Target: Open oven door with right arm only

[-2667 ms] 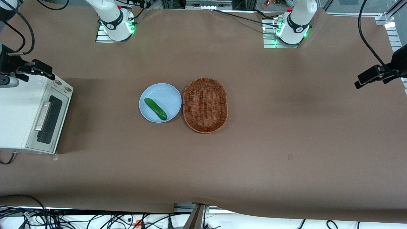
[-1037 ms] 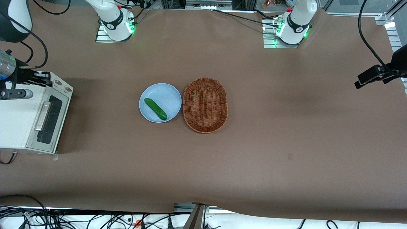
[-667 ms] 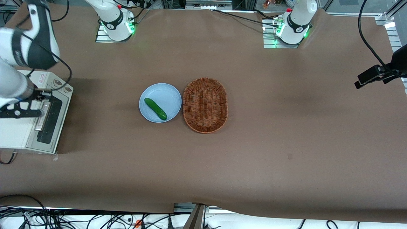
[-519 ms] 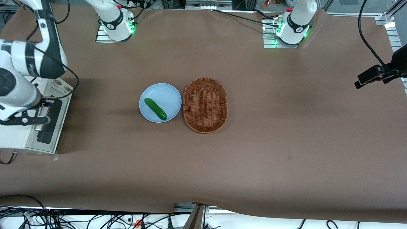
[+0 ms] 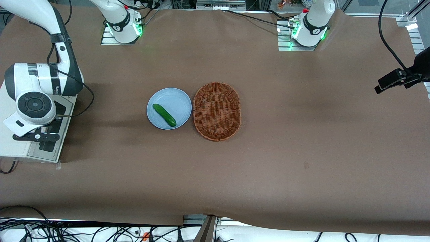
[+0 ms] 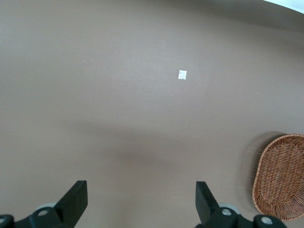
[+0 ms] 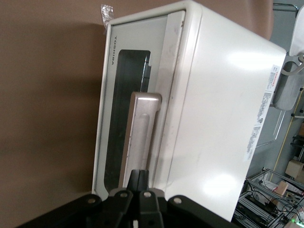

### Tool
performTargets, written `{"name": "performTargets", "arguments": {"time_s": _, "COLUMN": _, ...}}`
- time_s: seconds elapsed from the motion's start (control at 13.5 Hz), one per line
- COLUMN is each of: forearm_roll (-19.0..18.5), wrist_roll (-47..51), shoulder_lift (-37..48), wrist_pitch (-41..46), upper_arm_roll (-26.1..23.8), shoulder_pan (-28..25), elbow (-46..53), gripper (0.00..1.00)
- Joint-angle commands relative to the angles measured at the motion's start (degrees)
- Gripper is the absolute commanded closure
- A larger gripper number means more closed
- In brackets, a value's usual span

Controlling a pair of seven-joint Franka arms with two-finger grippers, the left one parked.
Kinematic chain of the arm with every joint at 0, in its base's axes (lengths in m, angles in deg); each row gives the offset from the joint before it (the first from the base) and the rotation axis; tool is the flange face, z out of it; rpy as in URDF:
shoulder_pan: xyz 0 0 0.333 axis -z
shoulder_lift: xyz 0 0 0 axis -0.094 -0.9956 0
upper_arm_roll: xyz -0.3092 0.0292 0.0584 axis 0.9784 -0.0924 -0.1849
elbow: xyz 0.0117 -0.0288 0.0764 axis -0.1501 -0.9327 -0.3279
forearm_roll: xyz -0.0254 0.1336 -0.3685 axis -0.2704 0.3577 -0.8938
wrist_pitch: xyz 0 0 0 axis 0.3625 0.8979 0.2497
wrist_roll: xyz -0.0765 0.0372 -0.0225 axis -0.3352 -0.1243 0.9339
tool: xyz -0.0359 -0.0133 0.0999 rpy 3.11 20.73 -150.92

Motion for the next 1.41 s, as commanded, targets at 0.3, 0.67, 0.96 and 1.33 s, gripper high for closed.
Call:
{"name": "performTargets", "arguments": {"time_s": 0.3, "forearm_roll": -1.5, "wrist_roll": 2.5, "shoulder_lift": 0.0, "wrist_pitch": -2.3, "upper_arm_roll": 1.1, "shoulder_pan": 0.0, "elbow": -2.2, "gripper": 1.00}}
{"name": "performTargets", "arguments": {"time_s": 0.67, "forearm_roll": -1.6, "wrist_roll": 2.7, "shoulder_lift": -1.1, "wrist_pitch": -2.7, "upper_arm_roll": 1.6, "shoulder_pan": 0.1, "elbow": -2.4, "gripper": 1.00}}
{"name": "performTargets", "arguments": {"time_s": 0.96, "forearm_roll": -1.2, "wrist_roll": 4.6, "shoulder_lift": -2.5, "wrist_pitch": -4.7, "upper_arm_roll": 1.5, "shoulder_pan": 0.0, "elbow": -3.1, "gripper": 1.00}}
{"name": "performTargets", "arguments": {"time_s": 1.33, "forearm_roll": -0.1, "wrist_roll": 6.8, "shoulder_lift": -2.7, "wrist_pitch": -4.8, "upper_arm_roll": 0.8, "shoulder_pan": -0.3, "elbow": -3.3, "gripper": 1.00}}
